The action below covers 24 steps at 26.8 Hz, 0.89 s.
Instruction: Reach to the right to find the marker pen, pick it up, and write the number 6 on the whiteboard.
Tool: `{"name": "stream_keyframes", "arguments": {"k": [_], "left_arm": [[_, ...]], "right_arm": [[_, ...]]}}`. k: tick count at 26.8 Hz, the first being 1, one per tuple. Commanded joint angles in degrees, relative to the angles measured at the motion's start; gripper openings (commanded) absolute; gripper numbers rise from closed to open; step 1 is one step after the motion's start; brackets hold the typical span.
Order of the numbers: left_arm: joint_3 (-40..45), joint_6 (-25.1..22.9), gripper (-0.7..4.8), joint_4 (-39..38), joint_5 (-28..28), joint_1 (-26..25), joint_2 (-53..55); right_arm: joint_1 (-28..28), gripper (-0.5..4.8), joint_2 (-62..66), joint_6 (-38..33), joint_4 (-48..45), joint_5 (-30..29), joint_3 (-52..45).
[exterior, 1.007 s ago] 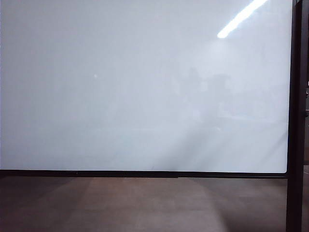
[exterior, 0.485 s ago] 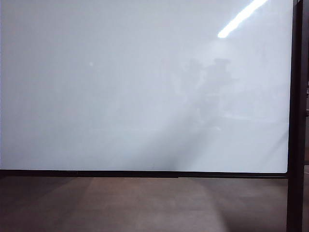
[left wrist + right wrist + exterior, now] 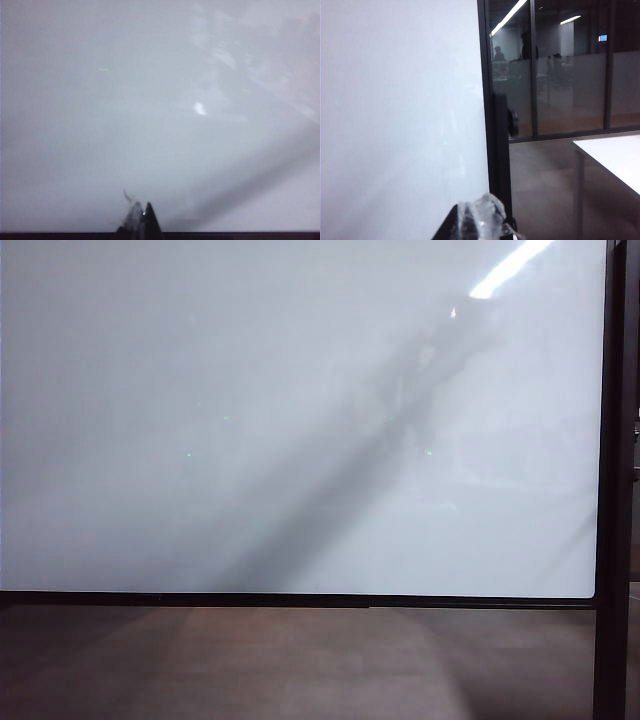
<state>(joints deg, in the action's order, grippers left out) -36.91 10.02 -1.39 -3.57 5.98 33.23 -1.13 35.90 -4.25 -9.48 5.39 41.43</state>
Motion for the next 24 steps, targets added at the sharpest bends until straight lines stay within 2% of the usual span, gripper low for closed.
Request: {"name": "stream_keyframes", "arguments": {"k": [1,7,12,16,22,24], "left_arm": [[-4.7,0.6,-0.05,2.2,-3.2,2.9,6.4],[-12.5,0.3,-0.05,1.9,-7.5,10.6,16.7],[-16.8,-2.4,-0.05,0.0,-7.0,18.3,20.9],[-18.5,-5.3,-0.05,0.1,-4.0,25.4,23.5],[-18.9,-5.3,-0.05,0.1,-3.5,30.2,25.6],[-18.9,-5.3,-0.05,0.5,-3.5,30.7,25.9]], "right_arm": [[-0.2,-0.07,6.2,1.7,-4.9,0.2,3.1],[-0.8,-0.06,16.3,2.6,-11.5,-0.2,5.3],[-2.4,-0.06,21.1,2.5,-12.0,-0.4,5.3],[-4.9,-0.06,24.9,2.6,-13.6,-2.3,5.2],[-9.1,-0.06,28.2,2.7,-13.7,-4.7,5.1],[-11.1,-0.05,29.8,2.8,-16.3,-9.3,4.9]]}}
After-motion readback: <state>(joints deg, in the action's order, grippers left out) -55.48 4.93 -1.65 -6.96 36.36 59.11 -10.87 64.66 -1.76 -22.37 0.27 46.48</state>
